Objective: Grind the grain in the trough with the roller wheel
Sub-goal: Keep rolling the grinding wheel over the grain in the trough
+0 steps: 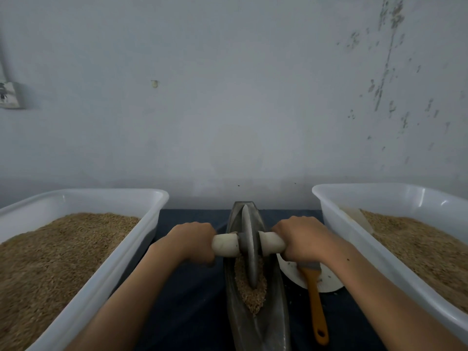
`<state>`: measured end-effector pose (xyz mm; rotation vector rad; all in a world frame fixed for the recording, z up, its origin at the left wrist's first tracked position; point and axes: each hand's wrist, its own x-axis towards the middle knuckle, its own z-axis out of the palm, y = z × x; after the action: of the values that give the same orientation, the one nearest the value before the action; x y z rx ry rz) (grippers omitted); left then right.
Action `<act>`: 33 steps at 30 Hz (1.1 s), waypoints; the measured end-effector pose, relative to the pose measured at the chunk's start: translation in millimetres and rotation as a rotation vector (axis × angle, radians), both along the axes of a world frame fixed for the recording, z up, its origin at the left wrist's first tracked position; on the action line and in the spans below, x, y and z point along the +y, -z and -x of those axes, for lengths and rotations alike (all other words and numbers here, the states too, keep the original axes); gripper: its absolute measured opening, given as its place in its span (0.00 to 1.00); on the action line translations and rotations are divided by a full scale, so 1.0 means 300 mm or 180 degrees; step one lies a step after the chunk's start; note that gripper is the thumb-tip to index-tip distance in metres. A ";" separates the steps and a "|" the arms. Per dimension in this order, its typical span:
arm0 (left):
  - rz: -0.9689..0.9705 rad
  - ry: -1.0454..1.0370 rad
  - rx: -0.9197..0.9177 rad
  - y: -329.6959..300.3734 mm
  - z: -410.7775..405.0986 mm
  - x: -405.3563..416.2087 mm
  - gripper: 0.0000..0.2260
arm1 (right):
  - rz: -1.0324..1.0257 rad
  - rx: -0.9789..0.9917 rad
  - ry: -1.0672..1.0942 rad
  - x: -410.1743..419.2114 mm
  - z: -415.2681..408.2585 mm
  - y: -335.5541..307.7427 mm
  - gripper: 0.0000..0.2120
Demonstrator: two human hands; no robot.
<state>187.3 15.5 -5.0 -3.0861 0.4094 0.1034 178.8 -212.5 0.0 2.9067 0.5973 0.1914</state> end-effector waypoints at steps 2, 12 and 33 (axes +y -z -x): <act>0.0022 -0.0036 0.0062 -0.002 0.000 -0.001 0.17 | 0.0043 0.0078 -0.0008 0.003 -0.006 -0.006 0.10; -0.0040 0.0086 -0.1776 0.062 -0.012 -0.011 0.08 | -0.0417 -0.0897 0.0199 0.015 -0.023 0.072 0.06; -0.0043 -0.0074 -0.1397 0.043 -0.013 -0.022 0.09 | -0.0424 -0.0950 0.0232 0.020 -0.019 0.069 0.07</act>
<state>191.2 9.0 -18.0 -2.9745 0.3469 -0.5557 184.6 -206.6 -20.6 2.9344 0.4426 0.6645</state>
